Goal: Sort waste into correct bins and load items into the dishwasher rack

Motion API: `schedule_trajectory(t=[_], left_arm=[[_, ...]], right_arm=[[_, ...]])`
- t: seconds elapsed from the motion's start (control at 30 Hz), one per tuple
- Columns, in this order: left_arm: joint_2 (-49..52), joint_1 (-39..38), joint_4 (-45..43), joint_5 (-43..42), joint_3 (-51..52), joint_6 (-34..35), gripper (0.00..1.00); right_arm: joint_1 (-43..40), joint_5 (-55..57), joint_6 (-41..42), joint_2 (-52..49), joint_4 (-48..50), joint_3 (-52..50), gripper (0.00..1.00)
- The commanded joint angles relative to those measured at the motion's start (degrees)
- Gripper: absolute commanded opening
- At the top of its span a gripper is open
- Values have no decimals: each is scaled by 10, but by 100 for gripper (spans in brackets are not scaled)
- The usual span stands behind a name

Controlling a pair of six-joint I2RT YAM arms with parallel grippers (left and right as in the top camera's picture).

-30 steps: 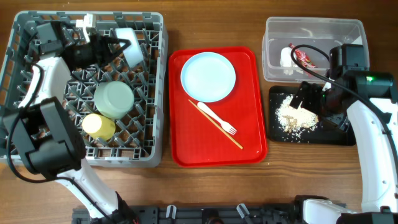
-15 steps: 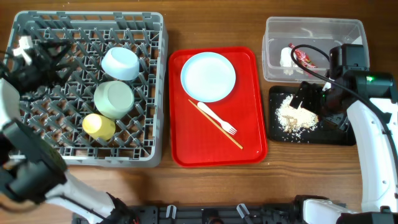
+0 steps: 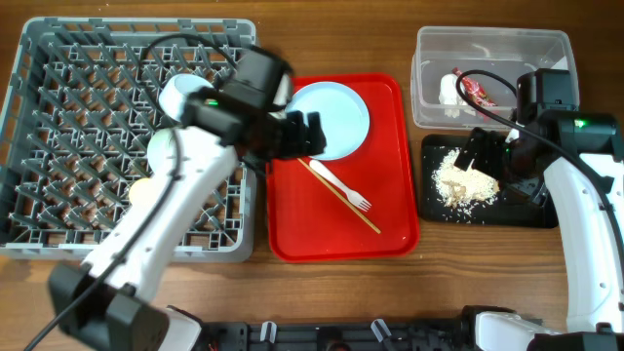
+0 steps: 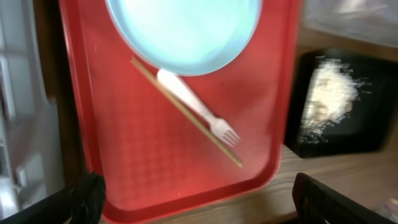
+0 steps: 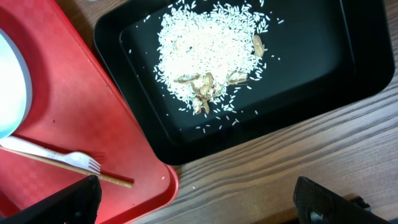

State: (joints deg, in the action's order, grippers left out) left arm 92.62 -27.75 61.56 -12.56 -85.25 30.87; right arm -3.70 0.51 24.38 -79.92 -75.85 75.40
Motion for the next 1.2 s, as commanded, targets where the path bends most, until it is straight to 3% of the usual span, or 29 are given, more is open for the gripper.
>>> schedule_trajectory(t=[0.0, 0.13, 0.33, 0.87, 0.93, 1.17], left_arm=[[69, -76, 17, 97, 2, 200, 97], [161, -126, 16, 97, 2, 274, 99], [259, -140, -5, 96, 2, 281, 100], [267, -141, -19, 94, 40, 285, 98], [267, -141, -18, 94, 40, 285, 66], [267, -141, -31, 94, 40, 285, 24]], right_arm=[[-2, 10, -2, 5, -3, 5, 100], [-2, 10, -4, 5, -3, 5, 100], [-2, 10, -4, 5, -2, 5, 100], [-2, 12, -8, 5, 0, 5, 100], [-2, 12, -11, 5, 1, 5, 100], [-2, 12, -19, 5, -1, 5, 100]])
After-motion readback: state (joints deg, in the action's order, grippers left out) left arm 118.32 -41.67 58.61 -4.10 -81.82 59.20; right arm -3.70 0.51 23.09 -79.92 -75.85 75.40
